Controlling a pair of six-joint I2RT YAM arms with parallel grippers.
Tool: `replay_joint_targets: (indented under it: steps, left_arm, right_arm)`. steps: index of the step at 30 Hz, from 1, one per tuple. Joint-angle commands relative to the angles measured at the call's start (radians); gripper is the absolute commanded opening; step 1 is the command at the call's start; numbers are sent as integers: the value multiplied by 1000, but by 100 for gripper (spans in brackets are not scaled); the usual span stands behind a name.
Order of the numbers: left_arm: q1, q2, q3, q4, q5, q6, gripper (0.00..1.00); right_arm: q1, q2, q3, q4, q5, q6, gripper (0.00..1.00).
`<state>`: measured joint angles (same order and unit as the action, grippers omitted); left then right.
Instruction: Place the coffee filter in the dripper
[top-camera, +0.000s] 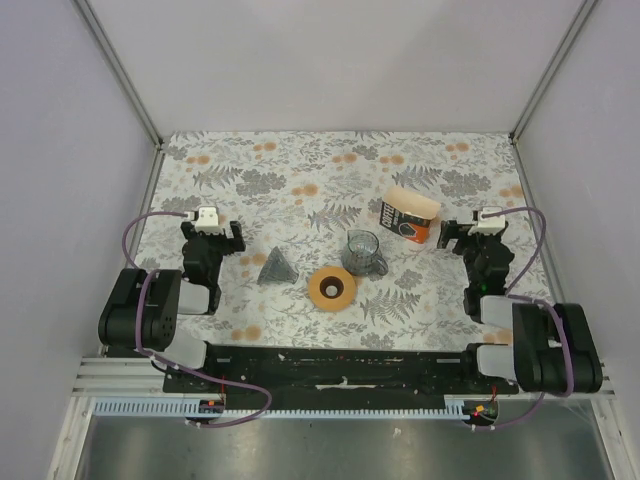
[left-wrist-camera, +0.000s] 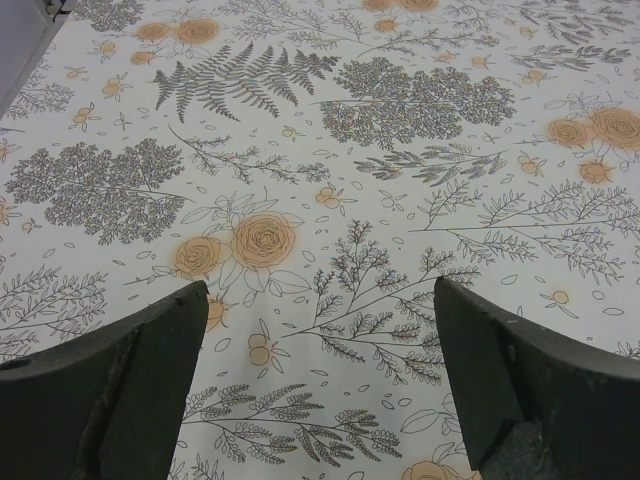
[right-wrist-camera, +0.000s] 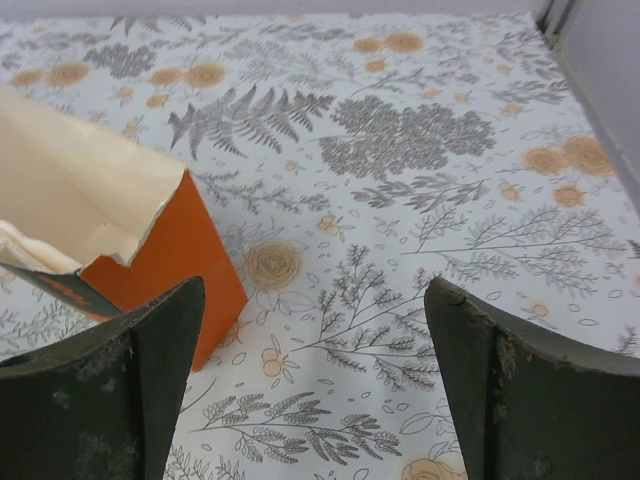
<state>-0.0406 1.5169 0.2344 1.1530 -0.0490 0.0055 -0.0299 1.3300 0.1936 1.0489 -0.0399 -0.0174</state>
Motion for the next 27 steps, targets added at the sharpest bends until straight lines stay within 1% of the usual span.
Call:
replay_joint_targets:
  steps: [1, 3, 4, 8, 9, 10, 12, 13, 15, 17, 18, 19, 21, 23, 25, 27]
  left_arm:
    - [4, -9, -3, 27, 5, 31, 100]
    - [4, -9, -3, 25, 5, 33, 100]
    - [4, -8, -3, 25, 5, 31, 100]
    - [4, -14, -4, 28, 8, 31, 100]
    - [5, -23, -1, 8, 8, 34, 100]
    - [5, -53, 20, -45, 8, 34, 100]
    - [5, -118, 132, -276, 24, 36, 100]
    - [5, -129, 211, -434, 44, 50, 98]
    - [5, -115, 381, -708, 136, 99, 91]
    - [5, -98, 553, -991, 257, 141, 81]
    - [5, -93, 645, -1132, 329, 165, 77]
    - [5, -95, 701, -1259, 394, 183, 75]
    - [4, -113, 775, -1448, 530, 232, 73]
    - [1, -153, 807, -1590, 633, 295, 74]
    - [-4, -194, 807, -1697, 687, 350, 75]
    - [-11, -201, 813, -1806, 718, 398, 77]
  right_arm:
    - [1, -162, 36, -111, 130, 50, 98]
    - [2, -239, 90, -287, 132, 83, 98]
    - [2, -274, 121, -344, 136, 105, 98]
    - [2, -389, 205, -510, 57, 142, 98]
    - [2, -415, 233, -553, 43, 151, 98]
    - [1, -432, 260, -597, 5, 157, 98]
    - [2, -462, 322, -697, -90, 162, 98]
    - [2, -469, 357, -731, -138, 169, 98]
    - [7, -471, 418, -792, -250, 194, 98]
    - [24, -462, 481, -883, -305, 198, 95]
    - [74, -457, 519, -936, -299, 177, 94]
    - [109, -451, 552, -1004, -266, 159, 94]
    - [201, -434, 616, -1148, -168, 119, 92]
    - [318, -405, 679, -1265, -42, 85, 90]
    - [405, -371, 719, -1348, 33, 65, 90]
    - [467, -330, 756, -1414, 103, 83, 89]
